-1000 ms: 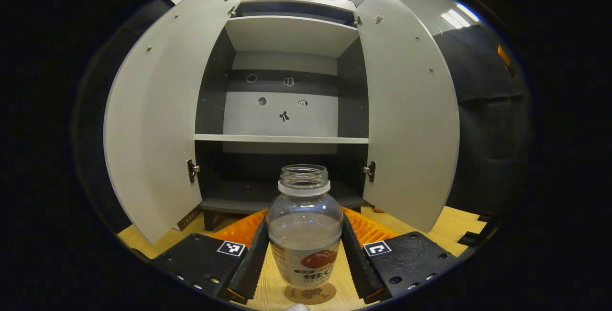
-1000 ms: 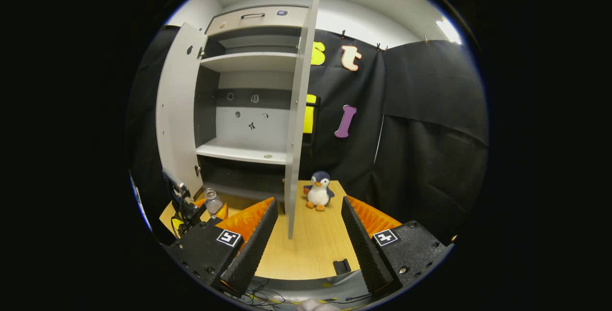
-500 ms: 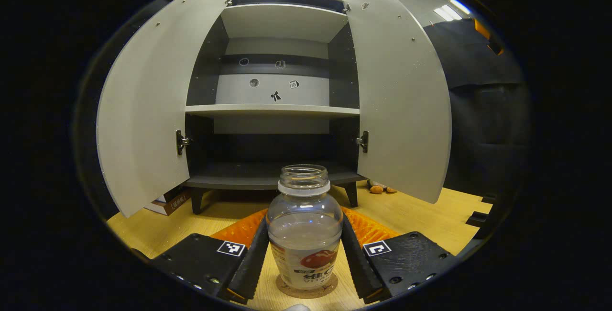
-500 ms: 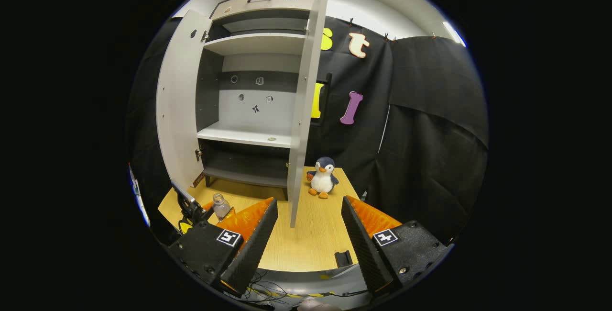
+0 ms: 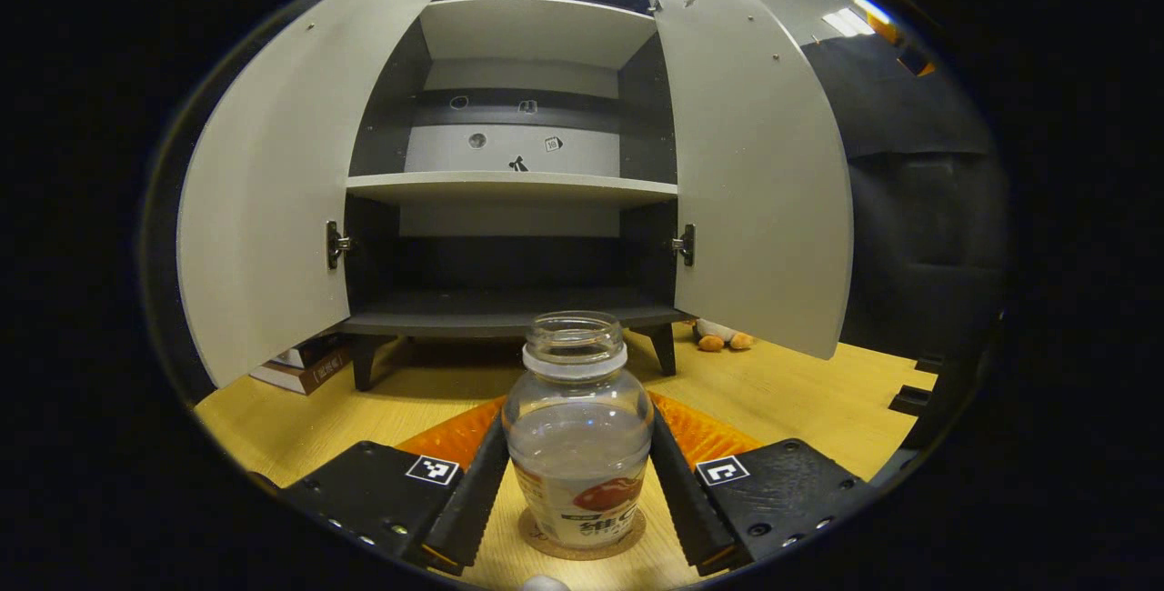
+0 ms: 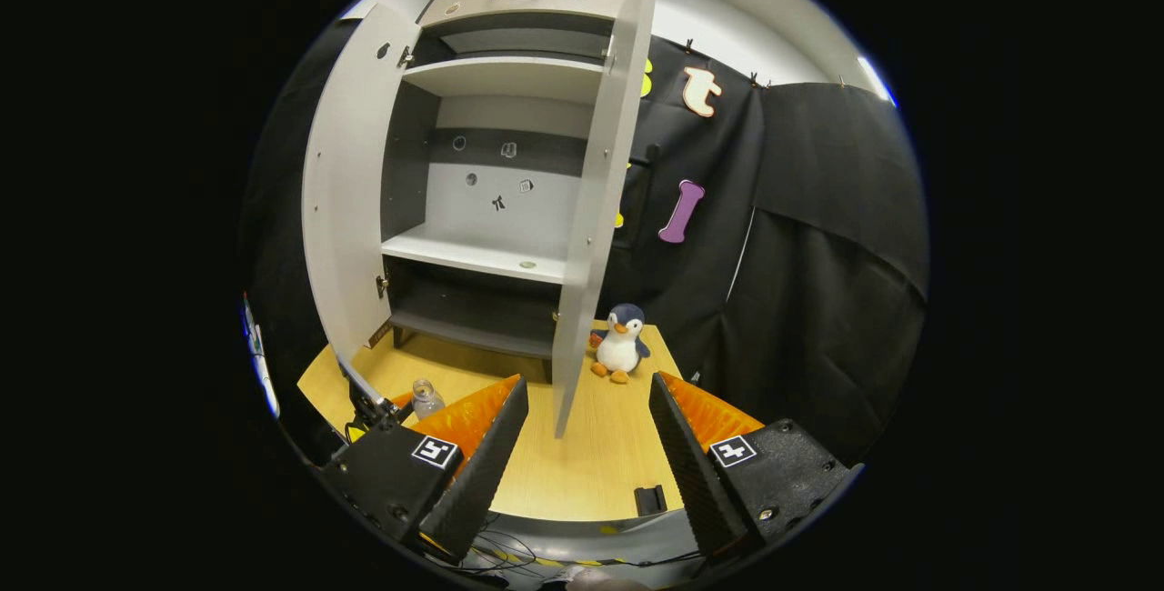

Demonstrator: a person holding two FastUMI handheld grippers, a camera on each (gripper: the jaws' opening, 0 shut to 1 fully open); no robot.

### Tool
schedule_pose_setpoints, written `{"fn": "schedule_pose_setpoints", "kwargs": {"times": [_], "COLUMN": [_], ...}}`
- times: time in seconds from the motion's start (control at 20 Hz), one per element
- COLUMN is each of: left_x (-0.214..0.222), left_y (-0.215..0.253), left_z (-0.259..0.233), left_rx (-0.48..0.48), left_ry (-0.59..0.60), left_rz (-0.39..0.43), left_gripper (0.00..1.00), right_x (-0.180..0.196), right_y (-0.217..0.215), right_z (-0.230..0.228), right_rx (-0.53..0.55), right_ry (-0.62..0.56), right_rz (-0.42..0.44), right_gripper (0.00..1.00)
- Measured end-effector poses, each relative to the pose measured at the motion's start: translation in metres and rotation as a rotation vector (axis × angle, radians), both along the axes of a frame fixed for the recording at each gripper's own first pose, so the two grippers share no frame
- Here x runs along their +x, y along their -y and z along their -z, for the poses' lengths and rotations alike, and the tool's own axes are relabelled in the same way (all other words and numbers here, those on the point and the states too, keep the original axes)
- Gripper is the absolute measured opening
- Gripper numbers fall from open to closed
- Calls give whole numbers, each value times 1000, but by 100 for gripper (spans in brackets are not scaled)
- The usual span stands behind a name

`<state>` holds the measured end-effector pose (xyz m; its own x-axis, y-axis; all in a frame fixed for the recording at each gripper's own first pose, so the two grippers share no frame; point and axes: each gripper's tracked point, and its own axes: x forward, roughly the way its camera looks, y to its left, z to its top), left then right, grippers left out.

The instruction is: Grasp the bottle in the cabinet with the left hand and place it on the coaster, then close the right door with the right hand and the left door with the left hand.

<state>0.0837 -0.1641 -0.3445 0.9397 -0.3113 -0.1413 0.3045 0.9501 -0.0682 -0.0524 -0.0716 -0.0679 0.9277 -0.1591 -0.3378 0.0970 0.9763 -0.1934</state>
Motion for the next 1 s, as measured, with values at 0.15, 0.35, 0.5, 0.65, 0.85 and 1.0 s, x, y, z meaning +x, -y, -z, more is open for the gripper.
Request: {"fn": "schedule_pose_setpoints", "kwargs": {"times": [0.15,0.35,0.5,0.65,0.85,1.0], "left_x": [2,11,13,9,-4,-20], "left_y": [-4,-6,-5,-9,-32,-59], "left_z": [-5,-35,-71,-116,-182,-228], "left_rx": [32,46,43,25,-5,54], "left_ry": [13,61,106,147,161,175], "left_rz": [-7,-13,-9,-5,-44,-101], "left_gripper": [92,96,96,96,96,96], "right_x": [-1,-4,-7,-7,-4,5], "right_y": [-1,-2,0,-1,-3,-1], "right_z": [-1,-6,-12,-22,-35,-47], "right_rx": [1,25,39,42,73,116], "right_ry": [4,21,46,88,150,205], "right_rz": [-6,-5,7,5,-6,-10], "right_gripper": [83,82,83,83,83,83]}}
